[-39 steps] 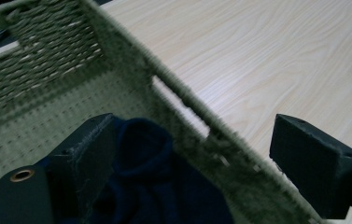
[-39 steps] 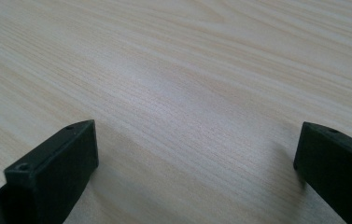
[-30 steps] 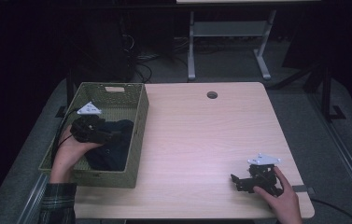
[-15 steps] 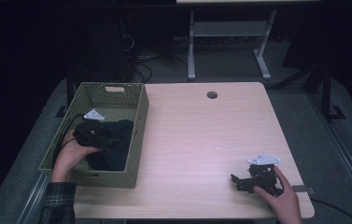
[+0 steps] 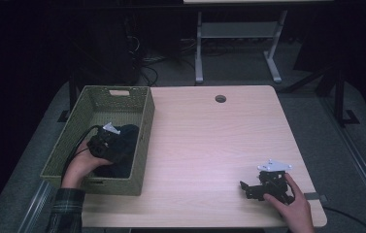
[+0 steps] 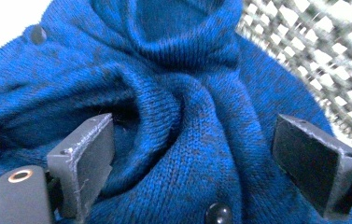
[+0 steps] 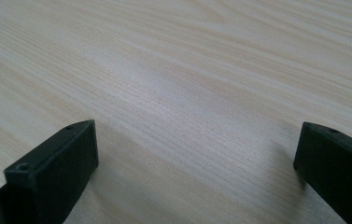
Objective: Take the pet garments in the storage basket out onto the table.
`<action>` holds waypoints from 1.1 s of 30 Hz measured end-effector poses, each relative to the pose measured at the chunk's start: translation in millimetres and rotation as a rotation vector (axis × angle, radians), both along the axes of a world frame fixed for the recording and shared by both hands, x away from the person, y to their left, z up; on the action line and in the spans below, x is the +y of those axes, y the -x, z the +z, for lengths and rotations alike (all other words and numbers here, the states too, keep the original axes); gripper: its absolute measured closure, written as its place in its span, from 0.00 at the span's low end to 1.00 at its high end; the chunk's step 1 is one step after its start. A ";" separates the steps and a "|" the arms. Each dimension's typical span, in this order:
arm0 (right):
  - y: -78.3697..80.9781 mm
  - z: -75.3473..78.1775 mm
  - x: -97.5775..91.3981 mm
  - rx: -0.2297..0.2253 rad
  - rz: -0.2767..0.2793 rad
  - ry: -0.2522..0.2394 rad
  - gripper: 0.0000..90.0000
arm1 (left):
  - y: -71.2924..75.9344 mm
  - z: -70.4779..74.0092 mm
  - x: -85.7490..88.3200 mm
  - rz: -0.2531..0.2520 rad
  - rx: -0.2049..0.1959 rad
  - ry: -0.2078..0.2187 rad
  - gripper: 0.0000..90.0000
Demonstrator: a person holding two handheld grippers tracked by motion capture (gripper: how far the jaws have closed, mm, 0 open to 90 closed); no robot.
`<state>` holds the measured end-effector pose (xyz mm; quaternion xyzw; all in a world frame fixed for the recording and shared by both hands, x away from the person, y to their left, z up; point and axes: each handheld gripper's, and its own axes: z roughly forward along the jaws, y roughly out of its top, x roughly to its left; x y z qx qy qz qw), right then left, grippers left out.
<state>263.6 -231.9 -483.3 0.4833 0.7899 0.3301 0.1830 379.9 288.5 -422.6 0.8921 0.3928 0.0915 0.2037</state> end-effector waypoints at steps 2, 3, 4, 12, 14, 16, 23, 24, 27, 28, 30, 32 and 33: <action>0.0 0.0 0.0 0.000 0.000 0.000 0.00 | -0.3 -1.8 -1.2 -0.002 0.005 -0.006 0.15; 0.0 0.0 0.0 0.000 0.000 0.000 0.00 | -0.4 -2.5 -1.5 0.000 0.009 -0.005 0.15; 0.0 0.0 0.0 0.000 0.000 0.000 0.00 | -1.0 -3.2 -1.5 -0.001 0.015 -0.011 0.16; 0.0 0.0 0.0 0.000 0.000 0.000 0.00 | -1.0 -5.4 -3.5 -0.008 0.060 -0.031 0.28; 0.0 0.0 0.0 0.000 0.000 0.000 0.00 | -0.5 -4.3 -4.0 -0.019 0.071 -0.023 0.40; 0.0 0.0 0.0 0.000 0.000 0.000 0.00 | 0.3 -2.8 -3.8 -0.017 0.080 -0.021 0.56; 0.0 0.0 0.0 0.000 0.000 0.000 0.00 | -1.3 1.9 0.4 0.000 0.107 0.017 0.75; 0.0 0.1 0.0 0.000 0.000 0.000 0.00 | -1.7 3.6 2.1 -0.002 0.110 0.020 0.75; 0.0 0.0 0.0 0.000 0.000 0.000 0.00 | -1.6 7.8 5.6 0.019 0.100 0.064 0.76; 0.0 0.0 0.0 0.000 0.000 0.000 0.00 | -1.6 9.2 6.8 0.021 0.097 0.074 0.77; 0.0 0.0 0.0 0.000 0.000 0.000 0.00 | -1.4 13.5 10.9 0.034 0.083 0.111 0.77; 0.0 0.0 0.0 0.000 0.000 0.000 0.00 | -0.9 17.7 14.2 0.045 0.071 0.146 0.77; 0.0 0.0 0.0 0.000 0.000 0.000 0.00 | -0.5 20.4 16.1 0.044 0.060 0.163 0.77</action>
